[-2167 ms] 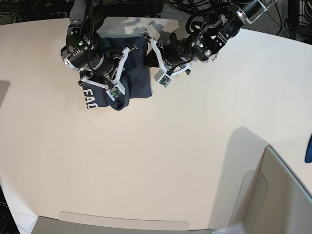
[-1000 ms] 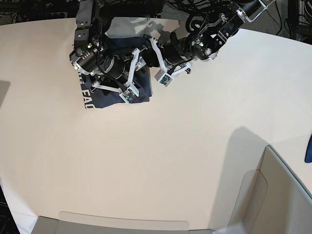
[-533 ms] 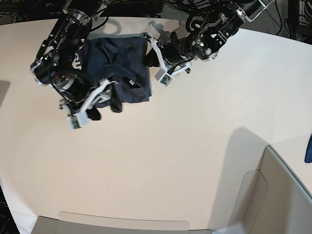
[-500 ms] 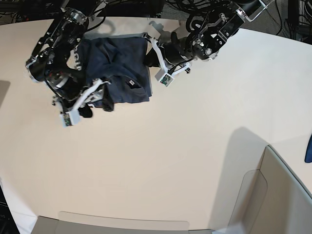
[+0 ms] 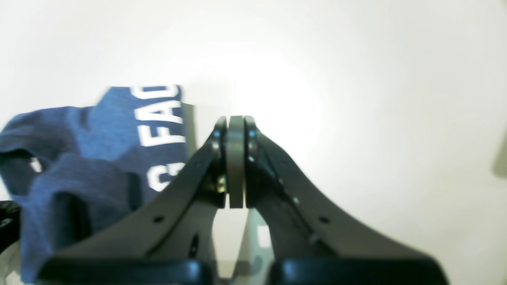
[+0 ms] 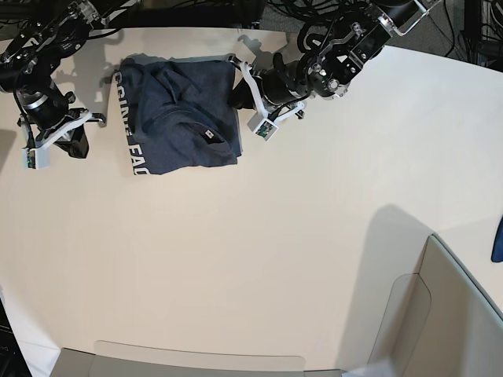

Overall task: Layout the t-shirt on the table in an organized manner, then fold the t-shirt properly
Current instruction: 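Fold the held end over onto the stack with the right gripper, then tuck and square the folded bundle edges with both grippers, then grasp the folded bundle with both grippers and slide it toward the right arm, then carry the folded shirt with the right gripper to the table corner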

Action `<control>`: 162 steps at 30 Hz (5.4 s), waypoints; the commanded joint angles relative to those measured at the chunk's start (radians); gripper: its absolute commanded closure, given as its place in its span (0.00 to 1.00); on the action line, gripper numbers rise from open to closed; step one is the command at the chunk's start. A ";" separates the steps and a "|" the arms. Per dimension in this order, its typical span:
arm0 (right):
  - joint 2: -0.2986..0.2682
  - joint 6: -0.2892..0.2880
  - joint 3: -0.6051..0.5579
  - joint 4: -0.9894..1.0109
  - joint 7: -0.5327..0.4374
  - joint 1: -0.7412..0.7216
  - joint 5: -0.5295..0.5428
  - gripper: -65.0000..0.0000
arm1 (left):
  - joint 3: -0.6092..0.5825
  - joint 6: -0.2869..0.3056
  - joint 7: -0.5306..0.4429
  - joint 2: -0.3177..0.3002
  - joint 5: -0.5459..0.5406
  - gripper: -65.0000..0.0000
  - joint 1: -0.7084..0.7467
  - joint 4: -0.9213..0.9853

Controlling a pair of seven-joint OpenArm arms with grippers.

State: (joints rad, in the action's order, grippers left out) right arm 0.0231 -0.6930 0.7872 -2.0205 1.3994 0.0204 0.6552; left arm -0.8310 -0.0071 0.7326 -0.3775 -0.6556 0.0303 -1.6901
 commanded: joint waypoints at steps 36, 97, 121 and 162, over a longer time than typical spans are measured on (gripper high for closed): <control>-0.039 -0.005 -0.723 -0.019 -0.021 -0.001 -0.088 1.00 | 0.200 -0.018 0.011 -0.010 0.015 1.00 0.047 -0.100; -0.119 -0.005 -0.579 0.048 -0.096 0.100 -0.503 1.00 | 0.249 0.269 0.227 0.101 -0.320 1.00 -0.312 0.336; -0.064 -0.005 -0.547 0.014 -0.104 0.175 -0.355 1.00 | 0.259 0.270 0.175 0.133 -0.327 1.00 -0.442 0.390; -0.085 -0.005 -0.641 0.246 -0.242 0.189 -0.567 1.00 | 0.577 0.276 0.298 0.021 -0.323 1.00 -0.168 0.135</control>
State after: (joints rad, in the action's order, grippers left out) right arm -0.0299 -0.7155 0.1238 -1.7851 1.0370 0.1989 0.2481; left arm -0.2615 0.2615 1.0466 -0.3473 -0.9569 -0.1219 -1.5364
